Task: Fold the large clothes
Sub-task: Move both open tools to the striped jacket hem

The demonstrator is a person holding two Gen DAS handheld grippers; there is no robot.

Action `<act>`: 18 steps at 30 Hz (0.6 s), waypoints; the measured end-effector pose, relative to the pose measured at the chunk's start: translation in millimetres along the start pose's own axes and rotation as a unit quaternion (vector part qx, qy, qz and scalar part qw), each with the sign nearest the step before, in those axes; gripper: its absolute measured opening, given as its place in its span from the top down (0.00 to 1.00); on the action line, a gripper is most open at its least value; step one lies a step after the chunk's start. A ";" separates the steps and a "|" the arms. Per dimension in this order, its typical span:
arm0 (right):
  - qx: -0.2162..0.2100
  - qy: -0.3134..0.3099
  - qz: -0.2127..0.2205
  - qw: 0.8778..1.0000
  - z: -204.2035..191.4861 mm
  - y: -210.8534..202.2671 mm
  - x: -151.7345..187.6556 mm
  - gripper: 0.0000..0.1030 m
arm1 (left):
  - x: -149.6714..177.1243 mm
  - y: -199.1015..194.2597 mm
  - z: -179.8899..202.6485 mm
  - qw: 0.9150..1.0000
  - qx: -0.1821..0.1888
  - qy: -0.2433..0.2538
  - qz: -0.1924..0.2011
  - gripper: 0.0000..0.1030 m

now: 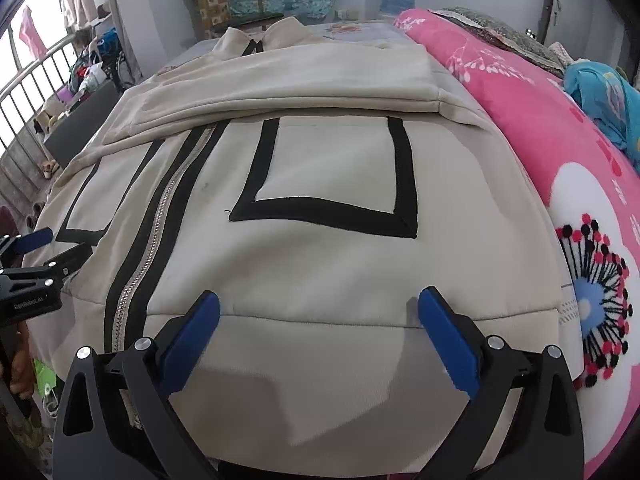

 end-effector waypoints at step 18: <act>-0.028 -0.010 0.019 0.999 -4.8 -5.5 -2.3 0.06 | 2.3 1.4 -0.1 1.000 0.007 0.000 0.000 0.06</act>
Point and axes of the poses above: each gripper's, at about its wrist camera, not at the fingertips, and y roughly the way its jaws point, z to its right, x to its underside, the point moved 10 cm from there along y, roughly the way its jaws point, and after that the axes turned 12 degrees about -y, right-handed, at the moved point
